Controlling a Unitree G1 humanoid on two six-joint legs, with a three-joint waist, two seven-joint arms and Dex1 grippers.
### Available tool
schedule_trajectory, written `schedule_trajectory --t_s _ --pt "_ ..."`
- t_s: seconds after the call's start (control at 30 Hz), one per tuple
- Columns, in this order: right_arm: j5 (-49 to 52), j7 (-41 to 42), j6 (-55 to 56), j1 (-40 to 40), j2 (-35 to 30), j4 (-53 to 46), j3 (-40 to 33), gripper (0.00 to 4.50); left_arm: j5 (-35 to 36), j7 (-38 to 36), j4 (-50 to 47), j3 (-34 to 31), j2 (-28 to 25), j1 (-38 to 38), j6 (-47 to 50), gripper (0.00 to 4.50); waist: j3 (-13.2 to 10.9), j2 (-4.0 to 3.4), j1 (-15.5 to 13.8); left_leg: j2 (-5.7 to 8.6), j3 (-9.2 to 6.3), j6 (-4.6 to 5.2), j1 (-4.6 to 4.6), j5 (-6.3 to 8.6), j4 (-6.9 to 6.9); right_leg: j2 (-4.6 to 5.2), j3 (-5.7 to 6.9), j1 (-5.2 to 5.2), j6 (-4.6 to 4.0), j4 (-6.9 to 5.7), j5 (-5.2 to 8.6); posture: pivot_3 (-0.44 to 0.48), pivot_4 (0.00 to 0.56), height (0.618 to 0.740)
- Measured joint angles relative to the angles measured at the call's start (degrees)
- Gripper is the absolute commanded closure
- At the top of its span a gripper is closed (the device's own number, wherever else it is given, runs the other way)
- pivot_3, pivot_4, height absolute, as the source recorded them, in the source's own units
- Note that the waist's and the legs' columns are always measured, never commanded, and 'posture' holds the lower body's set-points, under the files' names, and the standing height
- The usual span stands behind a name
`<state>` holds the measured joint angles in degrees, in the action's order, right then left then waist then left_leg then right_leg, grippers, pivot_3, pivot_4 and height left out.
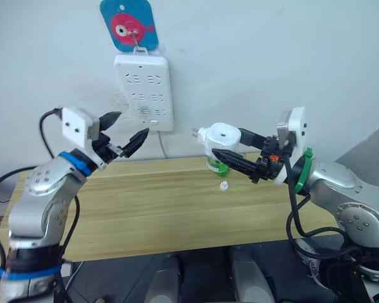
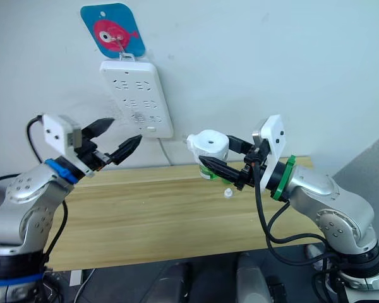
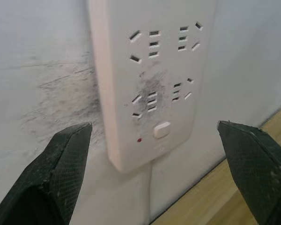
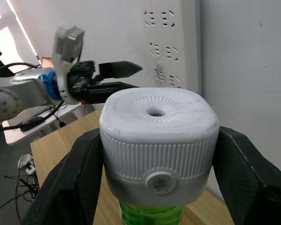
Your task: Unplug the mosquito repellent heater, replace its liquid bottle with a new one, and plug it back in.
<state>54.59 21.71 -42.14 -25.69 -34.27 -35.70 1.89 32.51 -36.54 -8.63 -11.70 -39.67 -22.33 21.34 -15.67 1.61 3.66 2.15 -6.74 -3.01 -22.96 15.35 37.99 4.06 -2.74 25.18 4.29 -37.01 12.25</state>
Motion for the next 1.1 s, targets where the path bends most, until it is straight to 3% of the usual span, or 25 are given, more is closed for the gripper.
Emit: schedule_trajectory --t_s 0.13,0.73,1.1 --pt "0.0 -0.11 -1.0 -0.18 0.21 -0.32 -0.02 1.51 -2.0 -3.25 5.62 1.07 -0.25 -5.74 -0.76 0.0 0.0 0.0 0.13 0.0 -0.02 0.0 -0.01 0.0 -0.01 0.0 0.02 0.01 0.0 0.01 0.0 -0.115 0.235 0.74" --pt "0.07 0.79 -2.94 0.39 0.26 -2.26 -0.38 1.51 -7.34 -12.0 17.87 4.66 2.42 -13.25 -3.92 0.0 0.0 0.01 -0.35 0.06 -0.34 -0.06 -0.03 -0.04 0.1 0.02 0.23 -0.12 -0.02 -0.08 -0.01 -0.117 0.247 0.74" --pt "0.32 1.11 -3.66 0.49 0.8 -2.61 -0.2 1.51 -7.99 -13.27 18.19 4.85 4.81 -14.12 -4.86 0.0 0.0 0.03 -0.82 0.1 -0.51 -0.1 -0.06 -0.07 0.13 0.02 0.34 -0.21 -0.02 -0.05 -0.03 -0.119 0.251 0.74"
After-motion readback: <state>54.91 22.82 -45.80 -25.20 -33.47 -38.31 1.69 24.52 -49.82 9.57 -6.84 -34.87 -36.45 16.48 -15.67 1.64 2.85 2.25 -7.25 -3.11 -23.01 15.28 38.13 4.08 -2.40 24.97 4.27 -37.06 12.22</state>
